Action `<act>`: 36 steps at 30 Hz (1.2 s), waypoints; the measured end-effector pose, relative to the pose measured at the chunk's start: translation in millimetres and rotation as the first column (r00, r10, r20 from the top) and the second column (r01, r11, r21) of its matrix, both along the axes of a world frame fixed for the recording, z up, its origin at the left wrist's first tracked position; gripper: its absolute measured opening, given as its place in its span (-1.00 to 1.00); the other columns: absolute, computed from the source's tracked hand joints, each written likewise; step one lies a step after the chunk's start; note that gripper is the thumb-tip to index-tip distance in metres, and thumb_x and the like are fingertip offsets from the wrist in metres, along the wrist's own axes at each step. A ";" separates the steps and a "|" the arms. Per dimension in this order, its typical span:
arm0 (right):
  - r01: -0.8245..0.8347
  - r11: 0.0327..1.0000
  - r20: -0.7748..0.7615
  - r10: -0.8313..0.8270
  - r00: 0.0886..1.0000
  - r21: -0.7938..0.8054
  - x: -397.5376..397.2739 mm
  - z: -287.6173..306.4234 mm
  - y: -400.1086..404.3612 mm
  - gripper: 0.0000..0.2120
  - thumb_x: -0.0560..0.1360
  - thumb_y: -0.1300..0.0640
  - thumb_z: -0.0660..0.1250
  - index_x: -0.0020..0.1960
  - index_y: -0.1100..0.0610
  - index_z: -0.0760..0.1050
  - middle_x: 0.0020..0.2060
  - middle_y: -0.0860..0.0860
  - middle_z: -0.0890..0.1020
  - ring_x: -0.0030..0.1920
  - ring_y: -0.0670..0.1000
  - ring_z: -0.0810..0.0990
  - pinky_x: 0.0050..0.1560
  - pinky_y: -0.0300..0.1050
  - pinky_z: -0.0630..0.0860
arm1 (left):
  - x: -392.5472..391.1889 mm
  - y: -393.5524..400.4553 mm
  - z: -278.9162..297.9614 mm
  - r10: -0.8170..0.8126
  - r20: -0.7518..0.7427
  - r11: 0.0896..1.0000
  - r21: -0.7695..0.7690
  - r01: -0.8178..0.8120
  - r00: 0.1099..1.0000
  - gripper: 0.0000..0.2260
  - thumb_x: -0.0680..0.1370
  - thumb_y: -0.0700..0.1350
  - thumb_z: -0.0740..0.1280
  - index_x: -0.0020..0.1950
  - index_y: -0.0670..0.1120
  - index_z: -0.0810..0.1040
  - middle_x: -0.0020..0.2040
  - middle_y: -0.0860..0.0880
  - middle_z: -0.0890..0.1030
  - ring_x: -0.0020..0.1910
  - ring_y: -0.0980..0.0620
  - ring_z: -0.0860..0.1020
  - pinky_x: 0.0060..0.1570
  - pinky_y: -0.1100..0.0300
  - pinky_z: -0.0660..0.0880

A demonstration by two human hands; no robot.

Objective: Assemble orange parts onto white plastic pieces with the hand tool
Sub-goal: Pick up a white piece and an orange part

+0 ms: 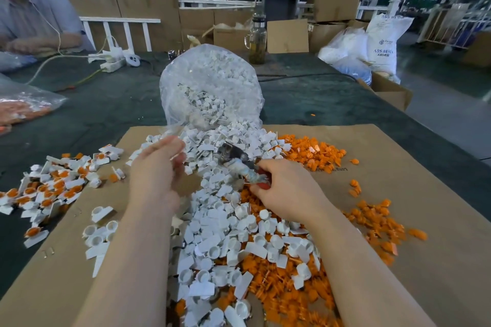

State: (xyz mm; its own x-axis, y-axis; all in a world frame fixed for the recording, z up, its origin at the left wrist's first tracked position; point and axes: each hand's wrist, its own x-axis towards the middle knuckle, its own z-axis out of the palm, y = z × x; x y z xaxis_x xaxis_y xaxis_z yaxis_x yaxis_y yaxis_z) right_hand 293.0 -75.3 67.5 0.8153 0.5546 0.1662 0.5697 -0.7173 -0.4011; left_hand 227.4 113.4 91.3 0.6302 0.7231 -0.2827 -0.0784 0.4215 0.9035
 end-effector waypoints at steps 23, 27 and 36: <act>0.170 0.985 -0.001 -0.170 0.985 0.016 7.9 -2.3 -6.4 -0.89 0.51 -0.01 0.32 -0.14 -0.02 0.44 -0.24 -0.10 0.55 -0.25 -0.08 0.55 -0.30 -0.09 0.54 | 4.7 -15.8 -16.2 -0.288 -0.578 0.390 0.657 0.645 0.763 -0.87 0.42 0.00 0.54 -0.16 0.05 0.61 -0.30 0.07 0.69 -0.38 0.13 0.61 -0.34 0.20 0.51; 0.021 0.996 -0.094 -0.012 0.996 0.092 4.9 3.9 -5.5 -0.82 0.49 -0.07 0.38 -0.22 -0.05 0.44 -0.26 -0.11 0.54 -0.27 -0.11 0.52 -0.32 -0.16 0.42 | 6.9 -11.8 -17.8 -0.254 -0.489 0.520 0.659 0.544 0.835 -0.87 0.45 0.00 0.50 -0.13 0.02 0.59 -0.31 0.04 0.64 -0.49 0.12 0.49 -0.41 0.24 0.40; -0.065 0.995 -0.066 0.061 0.996 -0.072 1.1 4.2 -3.0 -0.85 0.46 -0.10 0.39 -0.16 -0.07 0.46 -0.25 -0.13 0.54 -0.24 -0.11 0.51 -0.28 -0.12 0.49 | 9.5 -8.4 -23.0 -0.205 -0.493 0.517 0.679 0.522 0.845 -0.84 0.46 -0.26 0.38 -0.16 0.02 0.56 -0.23 0.00 0.63 -0.38 0.04 0.51 -0.41 0.21 0.38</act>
State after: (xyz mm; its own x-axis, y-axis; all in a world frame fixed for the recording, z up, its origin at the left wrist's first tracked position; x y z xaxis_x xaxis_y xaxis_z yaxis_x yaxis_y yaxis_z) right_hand 294.1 -78.2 71.8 0.7860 0.6140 0.0719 0.5897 -0.7099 -0.3850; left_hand 236.9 105.1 68.3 0.8772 0.4794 0.0260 0.2581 -0.5165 0.8165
